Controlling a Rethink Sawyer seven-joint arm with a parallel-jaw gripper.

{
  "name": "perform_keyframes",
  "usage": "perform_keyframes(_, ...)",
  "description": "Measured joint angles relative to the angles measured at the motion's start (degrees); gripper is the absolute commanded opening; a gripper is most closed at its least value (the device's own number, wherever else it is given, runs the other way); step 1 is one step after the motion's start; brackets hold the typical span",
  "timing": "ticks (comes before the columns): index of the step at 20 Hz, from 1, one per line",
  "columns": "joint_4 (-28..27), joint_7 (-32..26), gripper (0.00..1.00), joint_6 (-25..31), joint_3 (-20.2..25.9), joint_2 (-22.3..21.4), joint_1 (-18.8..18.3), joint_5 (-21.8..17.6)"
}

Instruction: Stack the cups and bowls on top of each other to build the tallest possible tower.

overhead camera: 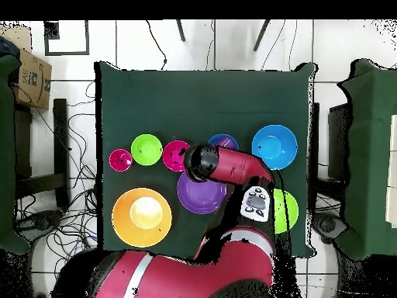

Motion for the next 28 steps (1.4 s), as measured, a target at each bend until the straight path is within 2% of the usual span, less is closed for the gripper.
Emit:
perform_keyframes(11, -1.82, 0.0, 1.0, 1.94, -0.01, 2.11, -0.05, -3.41)
perform_keyframes(22, -1.81, 0.0, 1.0, 1.95, 0.01, 1.91, -0.07, -3.51)
perform_keyframes(28, -1.67, 0.0, 1.0, 3.32, 0.69, -0.1, -1.35, -3.52)
